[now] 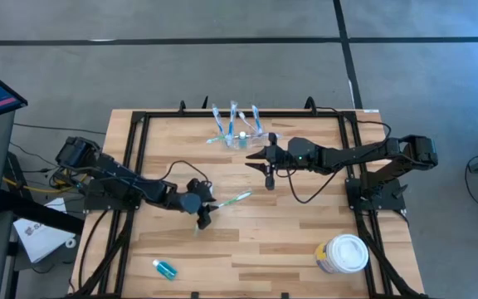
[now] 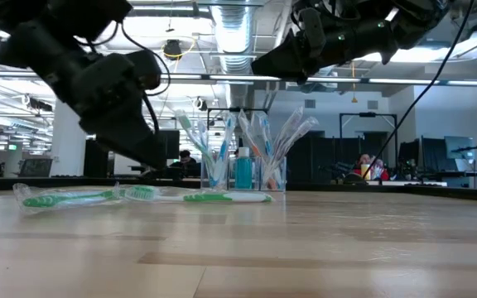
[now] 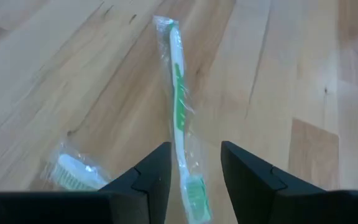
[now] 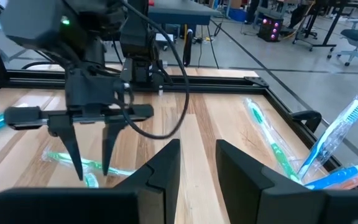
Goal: Pick & Place toothbrushing station
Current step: Put the green toothbrush into the transparent organizer
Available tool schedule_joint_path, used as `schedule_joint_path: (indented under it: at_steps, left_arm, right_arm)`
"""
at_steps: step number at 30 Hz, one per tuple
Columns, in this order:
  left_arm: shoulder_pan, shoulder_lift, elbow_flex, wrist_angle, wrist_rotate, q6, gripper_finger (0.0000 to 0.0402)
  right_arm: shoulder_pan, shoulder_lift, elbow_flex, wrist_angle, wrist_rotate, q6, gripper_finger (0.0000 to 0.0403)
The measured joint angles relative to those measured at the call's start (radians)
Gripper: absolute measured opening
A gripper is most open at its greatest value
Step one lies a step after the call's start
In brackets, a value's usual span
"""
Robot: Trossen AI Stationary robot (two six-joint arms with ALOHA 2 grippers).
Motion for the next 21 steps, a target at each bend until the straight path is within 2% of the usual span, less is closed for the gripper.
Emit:
schedule_joint_path:
  at_steps: [4,10,21]
  left_arm:
    - [0.053,0.0,0.008,0.023,0.059,0.005,0.0145]
    - [0.112,0.027,0.069,0.029,0.104,0.103,0.0166]
    - [0.24,0.244,0.244,0.035,0.277,0.201,0.019]
  right_arm:
    - [0.0,0.0,0.0,0.02,0.0,0.0,0.0093]
    - [0.0,0.0,0.0,0.02,0.0,0.0,0.0093]
    - [0.0,0.0,0.0,0.015,0.0,0.0,0.0093]
